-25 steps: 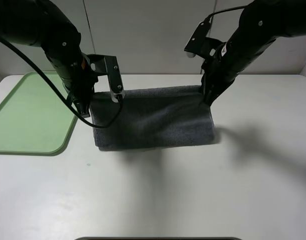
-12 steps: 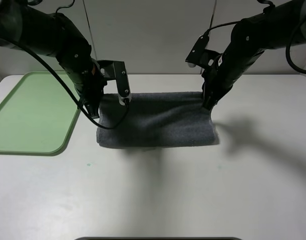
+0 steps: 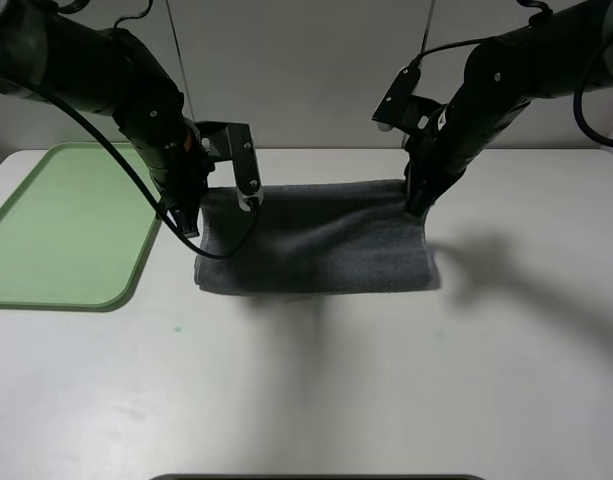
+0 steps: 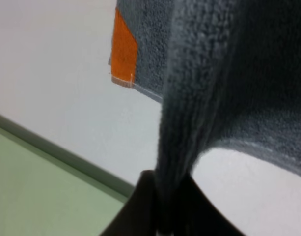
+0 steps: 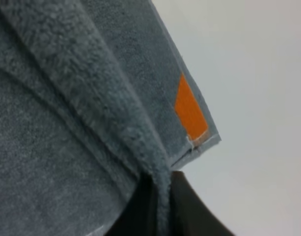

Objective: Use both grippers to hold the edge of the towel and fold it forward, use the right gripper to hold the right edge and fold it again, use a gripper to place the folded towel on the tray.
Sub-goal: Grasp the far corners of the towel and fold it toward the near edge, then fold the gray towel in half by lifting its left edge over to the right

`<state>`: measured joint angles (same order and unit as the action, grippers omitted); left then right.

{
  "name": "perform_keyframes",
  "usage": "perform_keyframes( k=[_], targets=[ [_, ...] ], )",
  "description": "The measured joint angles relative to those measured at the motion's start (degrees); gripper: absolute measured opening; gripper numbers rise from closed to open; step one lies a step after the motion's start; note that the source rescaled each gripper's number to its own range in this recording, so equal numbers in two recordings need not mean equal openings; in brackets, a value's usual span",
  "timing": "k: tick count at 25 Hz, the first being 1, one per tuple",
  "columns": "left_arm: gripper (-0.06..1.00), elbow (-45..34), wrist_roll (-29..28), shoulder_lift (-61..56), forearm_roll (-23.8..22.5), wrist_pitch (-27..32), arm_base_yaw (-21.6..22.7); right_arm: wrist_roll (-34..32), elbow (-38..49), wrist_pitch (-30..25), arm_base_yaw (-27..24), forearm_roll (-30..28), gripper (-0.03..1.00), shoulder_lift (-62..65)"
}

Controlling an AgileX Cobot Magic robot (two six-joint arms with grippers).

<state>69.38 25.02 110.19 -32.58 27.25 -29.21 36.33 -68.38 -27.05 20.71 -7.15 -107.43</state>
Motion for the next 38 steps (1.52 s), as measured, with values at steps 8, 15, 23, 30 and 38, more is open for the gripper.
perform_keyframes(
  k=[8, 15, 23, 30, 38],
  targets=[
    [0.94, 0.0, -0.22, 0.0, -0.12, -1.22, 0.17, 0.0, 0.0, 2.01, -0.04, -0.61, 0.95, 1.35],
    [1.0, 0.0, -0.22, 0.0, -0.12, -3.37, 0.17, 0.0, 0.0, 3.13, -0.04, -0.61, 1.0, 1.79],
    [1.0, 0.0, -0.22, 0.0, 0.06, -3.5, 0.17, -4.18, 0.0, 2.72, -0.04, -0.61, 1.0, 1.79],
    [1.0, 0.0, -4.2, -0.87, 0.11, -2.79, 0.17, -18.17, 0.0, -0.46, -0.04, -0.68, 1.0, 1.79],
    [1.0, 0.0, -12.64, -7.46, 0.12, -0.36, -0.58, -24.17, 0.0, -4.53, -0.04, -1.08, 1.0, 1.79]
  ],
)
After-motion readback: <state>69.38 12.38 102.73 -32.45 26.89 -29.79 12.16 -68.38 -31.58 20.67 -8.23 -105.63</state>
